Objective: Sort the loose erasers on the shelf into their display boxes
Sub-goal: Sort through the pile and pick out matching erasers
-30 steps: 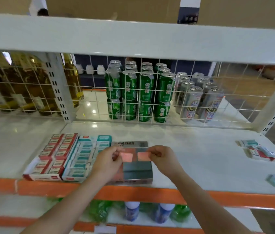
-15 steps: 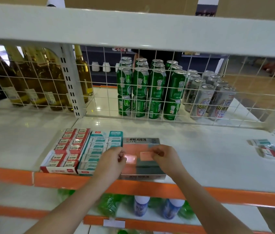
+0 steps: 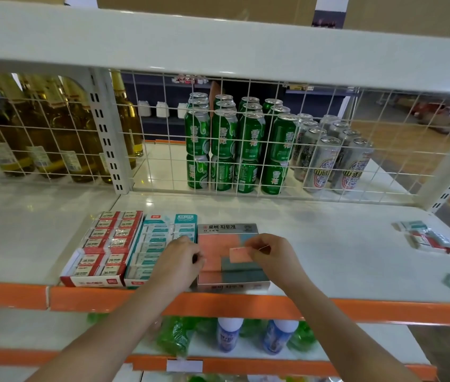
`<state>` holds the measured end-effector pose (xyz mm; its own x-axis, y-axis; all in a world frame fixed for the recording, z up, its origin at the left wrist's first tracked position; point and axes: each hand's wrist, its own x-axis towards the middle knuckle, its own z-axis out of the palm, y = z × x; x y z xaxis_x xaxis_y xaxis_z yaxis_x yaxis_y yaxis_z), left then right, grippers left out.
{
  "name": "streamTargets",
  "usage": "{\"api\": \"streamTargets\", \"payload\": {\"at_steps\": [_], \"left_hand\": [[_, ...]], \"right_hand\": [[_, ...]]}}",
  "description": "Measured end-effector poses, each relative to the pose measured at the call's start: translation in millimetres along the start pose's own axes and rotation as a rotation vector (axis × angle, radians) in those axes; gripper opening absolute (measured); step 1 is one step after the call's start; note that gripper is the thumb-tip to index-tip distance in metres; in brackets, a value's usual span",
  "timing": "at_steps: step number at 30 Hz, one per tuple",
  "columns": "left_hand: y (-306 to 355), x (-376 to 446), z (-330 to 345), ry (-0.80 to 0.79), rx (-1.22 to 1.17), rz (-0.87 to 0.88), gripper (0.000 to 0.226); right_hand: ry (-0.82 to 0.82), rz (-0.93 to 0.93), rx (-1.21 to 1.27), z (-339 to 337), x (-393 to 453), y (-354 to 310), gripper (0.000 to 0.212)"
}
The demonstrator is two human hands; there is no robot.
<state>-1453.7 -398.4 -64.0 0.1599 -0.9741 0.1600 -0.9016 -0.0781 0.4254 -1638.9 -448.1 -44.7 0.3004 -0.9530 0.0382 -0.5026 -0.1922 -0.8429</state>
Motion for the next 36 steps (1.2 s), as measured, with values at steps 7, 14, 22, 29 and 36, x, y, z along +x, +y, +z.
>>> {"api": "streamTargets", "payload": {"at_steps": [7, 14, 22, 29, 36], "left_hand": [[-3.4, 1.5, -6.2, 0.026, -0.095, -0.036, 0.023], [-6.7, -4.4, -13.5, 0.020, -0.170, 0.015, 0.024], [-6.0, -10.5, -16.0, -0.014, -0.194, 0.070, 0.026], [-7.1, -16.1, -16.8, -0.179, -0.095, 0.244, 0.032], [5.1, -19.2, -12.6, -0.281, 0.127, 0.399, 0.040]], "right_hand": [[-0.079, -0.047, -0.045, 14.2, -5.0, -7.7, 0.012], [-0.146, -0.088, -0.185, 35.6, -5.5, -13.7, 0.004], [-0.155, -0.129, -0.342, 37.0, -5.5, -11.7, 0.018], [-0.066, -0.139, -0.443, 18.6, -1.7, -6.5, 0.027], [-0.112, -0.120, -0.524, 16.3, -0.9, -1.4, 0.026]]}}
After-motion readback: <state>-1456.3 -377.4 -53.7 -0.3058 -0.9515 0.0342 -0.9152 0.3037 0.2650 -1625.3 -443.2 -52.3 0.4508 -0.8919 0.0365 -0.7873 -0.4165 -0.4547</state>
